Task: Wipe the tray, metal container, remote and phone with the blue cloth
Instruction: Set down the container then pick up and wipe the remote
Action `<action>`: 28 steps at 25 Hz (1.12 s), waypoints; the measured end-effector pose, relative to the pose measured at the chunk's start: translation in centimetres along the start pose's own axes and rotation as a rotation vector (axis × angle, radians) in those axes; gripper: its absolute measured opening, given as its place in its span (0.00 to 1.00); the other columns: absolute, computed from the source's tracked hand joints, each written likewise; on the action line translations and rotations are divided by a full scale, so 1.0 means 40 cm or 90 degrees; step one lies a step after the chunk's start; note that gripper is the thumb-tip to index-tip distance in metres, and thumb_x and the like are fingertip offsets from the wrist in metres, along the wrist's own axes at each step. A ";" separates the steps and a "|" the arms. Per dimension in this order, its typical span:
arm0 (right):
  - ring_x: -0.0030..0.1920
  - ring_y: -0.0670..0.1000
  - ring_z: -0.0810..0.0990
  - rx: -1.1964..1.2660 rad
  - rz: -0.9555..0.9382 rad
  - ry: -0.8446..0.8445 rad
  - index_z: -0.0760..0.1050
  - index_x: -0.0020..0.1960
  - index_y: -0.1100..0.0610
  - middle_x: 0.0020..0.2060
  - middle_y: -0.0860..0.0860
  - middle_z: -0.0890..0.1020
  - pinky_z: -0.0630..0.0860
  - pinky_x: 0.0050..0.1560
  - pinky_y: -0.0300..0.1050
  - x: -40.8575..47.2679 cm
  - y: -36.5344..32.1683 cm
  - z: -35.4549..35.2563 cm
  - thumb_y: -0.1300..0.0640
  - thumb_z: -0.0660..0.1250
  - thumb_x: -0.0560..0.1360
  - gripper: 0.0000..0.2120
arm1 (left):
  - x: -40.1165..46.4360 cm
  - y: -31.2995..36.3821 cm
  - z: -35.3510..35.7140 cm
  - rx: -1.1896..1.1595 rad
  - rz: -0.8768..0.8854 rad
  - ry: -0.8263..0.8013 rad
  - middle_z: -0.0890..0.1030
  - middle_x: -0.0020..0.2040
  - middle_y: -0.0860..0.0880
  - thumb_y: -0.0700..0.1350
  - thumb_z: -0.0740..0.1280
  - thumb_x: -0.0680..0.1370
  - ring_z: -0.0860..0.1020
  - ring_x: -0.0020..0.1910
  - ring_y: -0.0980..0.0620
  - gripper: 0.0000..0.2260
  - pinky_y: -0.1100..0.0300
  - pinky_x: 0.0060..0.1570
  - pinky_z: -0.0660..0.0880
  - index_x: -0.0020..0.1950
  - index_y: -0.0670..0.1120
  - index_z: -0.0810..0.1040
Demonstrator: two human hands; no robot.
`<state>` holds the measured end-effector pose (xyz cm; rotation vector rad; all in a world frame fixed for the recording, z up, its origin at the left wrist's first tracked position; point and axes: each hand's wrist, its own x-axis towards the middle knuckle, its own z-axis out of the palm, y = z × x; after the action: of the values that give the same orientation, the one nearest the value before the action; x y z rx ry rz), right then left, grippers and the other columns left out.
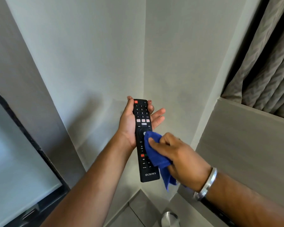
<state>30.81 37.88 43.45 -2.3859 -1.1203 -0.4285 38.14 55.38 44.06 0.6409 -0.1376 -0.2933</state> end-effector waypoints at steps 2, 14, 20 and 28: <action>0.39 0.50 0.73 0.015 -0.083 -0.112 0.77 0.55 0.51 0.41 0.51 0.76 0.75 0.40 0.51 -0.028 0.002 0.001 0.57 0.65 0.75 0.09 | -0.013 0.006 -0.012 -0.030 -0.005 -0.011 0.81 0.38 0.50 0.68 0.54 0.78 0.84 0.51 0.42 0.29 0.48 0.50 0.81 0.51 0.43 0.77; 0.45 0.59 0.77 -0.041 0.068 0.078 0.72 0.66 0.55 0.49 0.58 0.75 0.76 0.47 0.54 0.122 0.040 -0.060 0.65 0.65 0.73 0.22 | -0.028 -0.063 0.014 0.087 0.027 -0.014 0.83 0.60 0.43 0.66 0.54 0.79 0.80 0.62 0.46 0.31 0.53 0.58 0.79 0.60 0.42 0.81; 0.43 0.50 0.73 0.079 0.062 -0.066 0.71 0.66 0.48 0.46 0.49 0.74 0.74 0.42 0.43 -0.104 0.047 0.090 0.58 0.65 0.75 0.20 | 0.036 -0.148 -0.045 -0.025 -0.026 0.062 0.84 0.49 0.46 0.66 0.55 0.79 0.82 0.57 0.43 0.26 0.49 0.59 0.77 0.52 0.44 0.77; 0.43 0.51 0.79 0.496 0.516 0.118 0.80 0.46 0.59 0.41 0.54 0.82 0.75 0.49 0.54 -0.381 0.179 0.090 0.66 0.66 0.76 0.06 | 0.078 -0.367 -0.195 0.215 -0.224 0.072 0.83 0.43 0.46 0.68 0.55 0.78 0.80 0.35 0.47 0.30 0.54 0.36 0.79 0.57 0.46 0.82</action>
<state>27.28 26.11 31.39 -1.8178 -0.1087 0.0747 39.46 47.65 29.06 1.0171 0.0374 -0.5783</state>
